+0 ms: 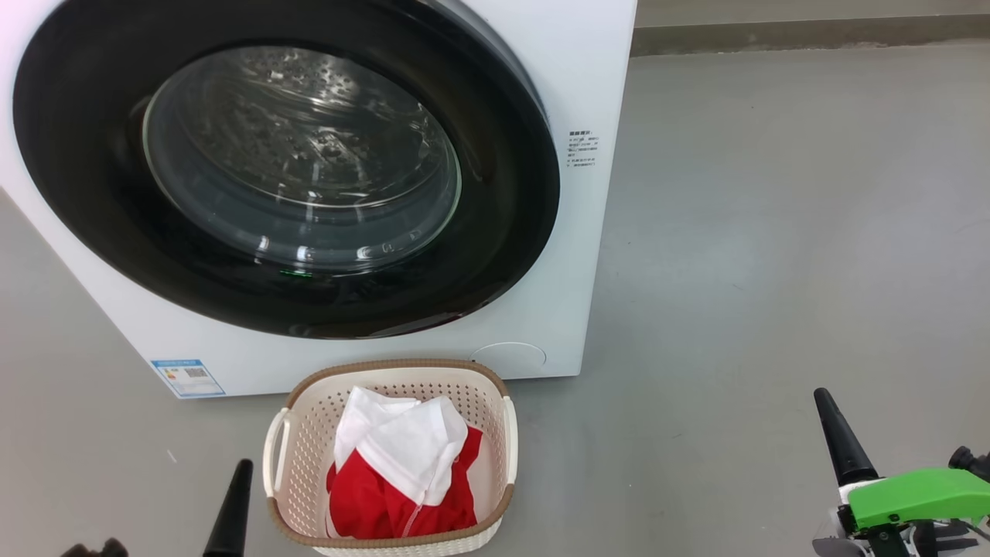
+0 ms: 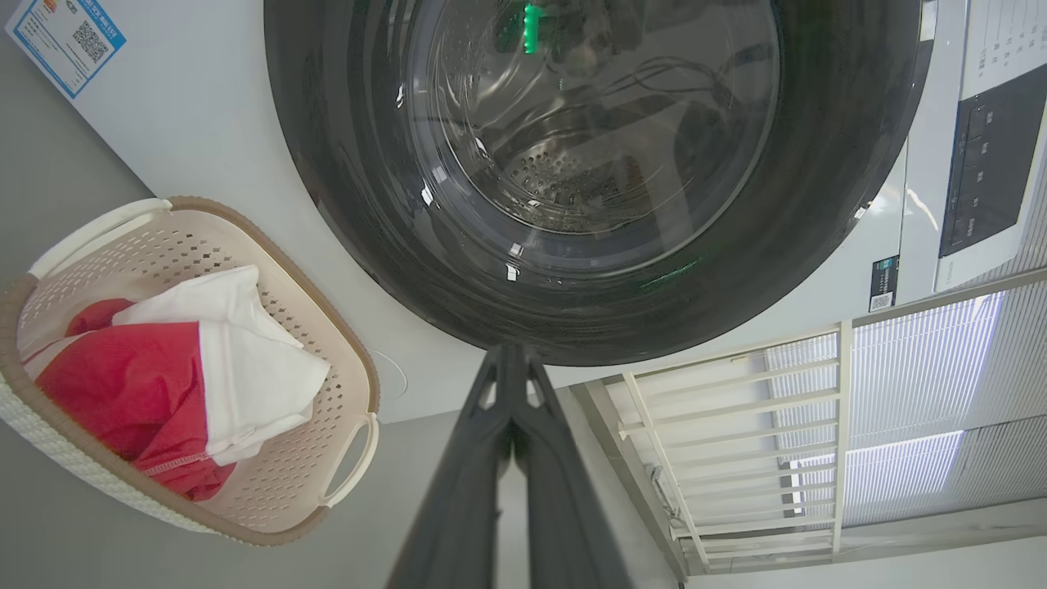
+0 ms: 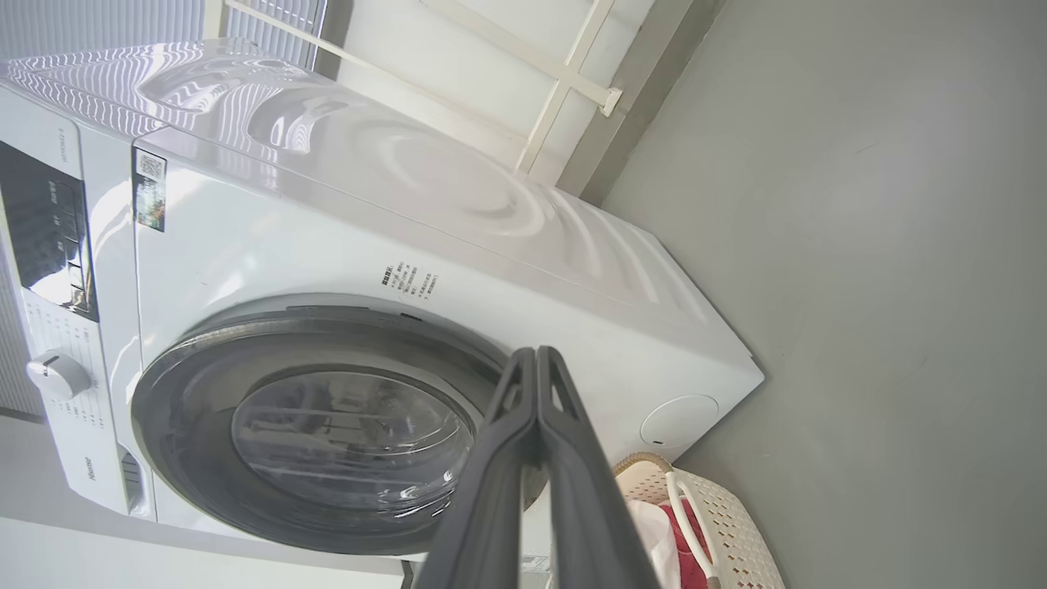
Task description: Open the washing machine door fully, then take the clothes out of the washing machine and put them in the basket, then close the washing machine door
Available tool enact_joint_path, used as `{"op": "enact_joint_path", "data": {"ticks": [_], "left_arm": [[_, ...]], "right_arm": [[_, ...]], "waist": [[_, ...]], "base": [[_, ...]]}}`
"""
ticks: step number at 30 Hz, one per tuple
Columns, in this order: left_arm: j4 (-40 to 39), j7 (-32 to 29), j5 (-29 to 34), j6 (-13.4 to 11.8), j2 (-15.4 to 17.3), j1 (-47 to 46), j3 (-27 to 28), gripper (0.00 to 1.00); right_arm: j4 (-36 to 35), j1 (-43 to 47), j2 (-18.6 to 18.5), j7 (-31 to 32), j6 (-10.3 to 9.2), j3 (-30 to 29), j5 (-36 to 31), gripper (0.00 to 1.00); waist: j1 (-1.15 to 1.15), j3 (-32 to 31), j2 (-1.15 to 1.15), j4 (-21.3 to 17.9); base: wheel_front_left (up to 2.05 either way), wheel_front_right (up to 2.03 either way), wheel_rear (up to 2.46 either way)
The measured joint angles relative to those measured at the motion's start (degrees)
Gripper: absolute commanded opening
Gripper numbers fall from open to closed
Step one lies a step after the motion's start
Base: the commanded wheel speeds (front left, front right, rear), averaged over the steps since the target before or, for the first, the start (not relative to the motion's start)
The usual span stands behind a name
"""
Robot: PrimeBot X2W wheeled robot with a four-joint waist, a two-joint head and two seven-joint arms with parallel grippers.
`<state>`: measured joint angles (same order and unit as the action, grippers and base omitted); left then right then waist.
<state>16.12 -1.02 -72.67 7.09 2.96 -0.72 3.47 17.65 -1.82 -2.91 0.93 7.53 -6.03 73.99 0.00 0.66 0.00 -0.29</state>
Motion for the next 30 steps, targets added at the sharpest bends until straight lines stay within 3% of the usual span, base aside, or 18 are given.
{"op": "enact_joint_path", "data": {"ticks": [30], "left_arm": [[-0.4, -4.8, -17.5, 0.0, -0.4, -3.0, 0.9, 0.0]], "right_arm": [[-1.6, -1.4, 0.3, 4.9, -0.01, -1.2, 16.1, 0.0]], "waist": [[0.0, -0.5, 0.0, 0.3]], "base": [[0.0, 0.0, 0.0]]}}
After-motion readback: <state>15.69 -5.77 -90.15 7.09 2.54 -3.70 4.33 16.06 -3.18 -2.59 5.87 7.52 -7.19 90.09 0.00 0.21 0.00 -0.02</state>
